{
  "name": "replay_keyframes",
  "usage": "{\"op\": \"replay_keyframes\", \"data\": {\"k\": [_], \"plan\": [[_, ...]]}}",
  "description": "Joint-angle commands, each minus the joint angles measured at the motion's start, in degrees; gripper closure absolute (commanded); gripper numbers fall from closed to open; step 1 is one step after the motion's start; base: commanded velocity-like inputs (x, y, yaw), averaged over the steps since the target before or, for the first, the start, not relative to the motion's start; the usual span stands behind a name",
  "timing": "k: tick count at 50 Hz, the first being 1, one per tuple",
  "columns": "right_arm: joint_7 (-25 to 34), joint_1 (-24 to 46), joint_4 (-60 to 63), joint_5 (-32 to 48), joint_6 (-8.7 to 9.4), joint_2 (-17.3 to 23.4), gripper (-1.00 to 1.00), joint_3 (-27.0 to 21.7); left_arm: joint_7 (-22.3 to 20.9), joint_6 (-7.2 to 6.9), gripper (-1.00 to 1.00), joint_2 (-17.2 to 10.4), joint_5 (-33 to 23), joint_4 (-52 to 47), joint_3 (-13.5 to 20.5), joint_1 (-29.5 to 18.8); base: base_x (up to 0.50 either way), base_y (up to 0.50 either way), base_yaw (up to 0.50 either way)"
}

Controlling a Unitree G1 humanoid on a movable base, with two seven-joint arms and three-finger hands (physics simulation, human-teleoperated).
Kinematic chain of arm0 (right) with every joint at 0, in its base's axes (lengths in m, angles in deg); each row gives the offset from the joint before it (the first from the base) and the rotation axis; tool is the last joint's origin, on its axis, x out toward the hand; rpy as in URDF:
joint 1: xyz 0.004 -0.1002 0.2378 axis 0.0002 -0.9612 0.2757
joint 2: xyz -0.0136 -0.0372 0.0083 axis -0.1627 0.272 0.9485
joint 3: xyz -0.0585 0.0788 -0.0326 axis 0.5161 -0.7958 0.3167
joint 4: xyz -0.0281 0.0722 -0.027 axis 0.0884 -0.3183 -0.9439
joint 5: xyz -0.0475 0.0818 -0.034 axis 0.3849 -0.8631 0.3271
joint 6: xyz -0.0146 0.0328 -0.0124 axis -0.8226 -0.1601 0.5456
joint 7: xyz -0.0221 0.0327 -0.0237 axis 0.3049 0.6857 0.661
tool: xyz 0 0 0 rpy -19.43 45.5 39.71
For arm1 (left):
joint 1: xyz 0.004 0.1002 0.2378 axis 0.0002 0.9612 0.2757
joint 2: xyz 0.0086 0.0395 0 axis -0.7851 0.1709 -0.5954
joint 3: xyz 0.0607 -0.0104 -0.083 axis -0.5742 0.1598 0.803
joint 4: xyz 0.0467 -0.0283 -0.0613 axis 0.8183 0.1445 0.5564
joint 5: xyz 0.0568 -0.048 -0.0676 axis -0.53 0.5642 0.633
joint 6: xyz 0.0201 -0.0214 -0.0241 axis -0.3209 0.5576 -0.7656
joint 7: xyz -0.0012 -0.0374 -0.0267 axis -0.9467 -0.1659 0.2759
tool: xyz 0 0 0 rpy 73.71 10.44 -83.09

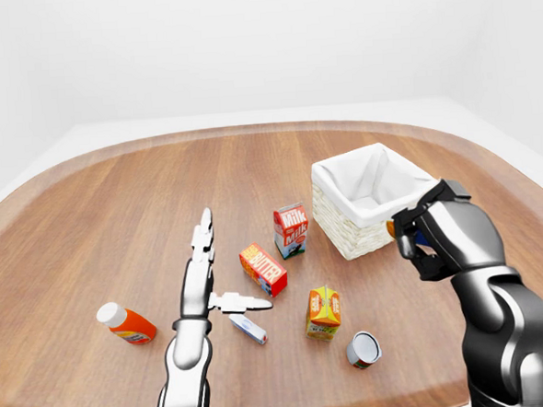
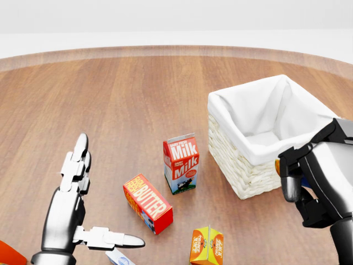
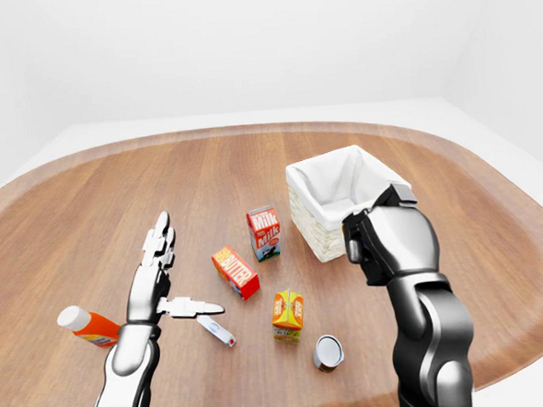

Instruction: Pick up the alphabet soup and the tomato sauce, and put them in the basket.

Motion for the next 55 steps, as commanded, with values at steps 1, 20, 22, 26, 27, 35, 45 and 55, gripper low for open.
{"op": "replay_keyframes", "data": {"k": [1,20,22,26,27,35,45,55], "plan": [[6.53,8.21,3.93,2.98,3.15,2.9,1.0,0.73,0.1,0.0,-1.0,0.1,0.76,-0.23,0.33,-0.02,0.0,0.0,0.0],[11.38,22.79,-6.42,2.72,3.15,11.85,1.0,-0.12,-0.03,0.0,-1.0,0.08,0.59,-0.5,0.13,0.27,0.0,0.0,0.0],[10.86,23.99,-8.36,2.54,3.15,12.42,1.0,-0.14,-0.02,0.0,-1.0,0.08,0.53,-0.46,0.11,0.3,0.0,0.0,0.0],[10.28,26.98,-12.54,2.5,3.15,13.98,1.0,0.25,-0.08,0.0,-1.0,0.1,0.48,-0.84,0.05,0.49,0.0,0.0,0.0],[10.42,27.66,-13.07,2.5,3.15,14.22,1.0,0.4,-0.04,0.0,-1.0,0.1,0.46,-0.63,0.04,0.46,0.0,0.0,0.0],[11.72,36.17,-19.6,3.12,3.15,16.16,1.0,2.53,0.04,0.0,-1.0,0.1,0.26,-0.44,-0.07,0.46,0.0,0.0,0.0],[11.59,45.21,-31.44,4.55,3.15,16.68,1.0,5.22,-0.17,0.0,-1.0,0.06,0.14,-0.69,-0.17,0.57,0.0,0.0,0.0],[8.19,54.25,-45.01,5.46,3.15,16.52,1.0,7.8,-0.3,0.0,-1.0,0.02,-0.03,-0.51,-0.22,0.59,0.0,0.0,0.0]]}}
